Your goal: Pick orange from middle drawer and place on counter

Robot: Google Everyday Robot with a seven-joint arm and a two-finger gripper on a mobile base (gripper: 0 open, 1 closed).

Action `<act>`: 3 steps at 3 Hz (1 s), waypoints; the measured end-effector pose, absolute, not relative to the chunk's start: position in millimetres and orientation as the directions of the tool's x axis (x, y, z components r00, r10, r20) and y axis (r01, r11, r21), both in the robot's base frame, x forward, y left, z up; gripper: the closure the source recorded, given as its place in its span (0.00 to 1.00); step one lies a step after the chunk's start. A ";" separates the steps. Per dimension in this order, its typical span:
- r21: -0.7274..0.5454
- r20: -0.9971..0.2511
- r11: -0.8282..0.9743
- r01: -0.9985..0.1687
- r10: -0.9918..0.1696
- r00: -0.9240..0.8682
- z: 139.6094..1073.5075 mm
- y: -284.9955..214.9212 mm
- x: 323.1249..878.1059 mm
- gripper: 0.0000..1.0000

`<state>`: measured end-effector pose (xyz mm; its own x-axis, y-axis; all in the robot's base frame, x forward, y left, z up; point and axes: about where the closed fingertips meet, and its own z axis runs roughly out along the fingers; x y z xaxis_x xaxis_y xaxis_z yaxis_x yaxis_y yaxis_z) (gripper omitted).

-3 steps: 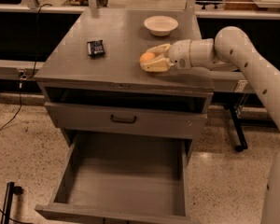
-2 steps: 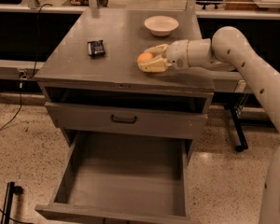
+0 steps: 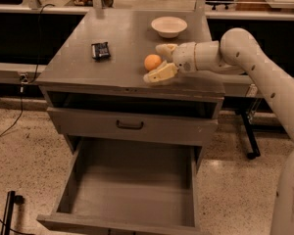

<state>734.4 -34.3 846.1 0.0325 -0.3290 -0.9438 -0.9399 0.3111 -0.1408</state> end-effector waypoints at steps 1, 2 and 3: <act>-0.141 -0.944 0.311 -0.940 -0.329 0.032 846.0 -34.3 734.4 0.00; -0.199 -0.918 0.283 -0.938 -0.389 0.078 868.3 -34.5 727.1 0.00; -0.320 -0.873 0.303 -0.898 -0.463 0.154 913.2 -55.9 706.5 0.00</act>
Offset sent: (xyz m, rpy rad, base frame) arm -0.0174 -0.0088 0.0593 -0.1678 -0.1090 0.0349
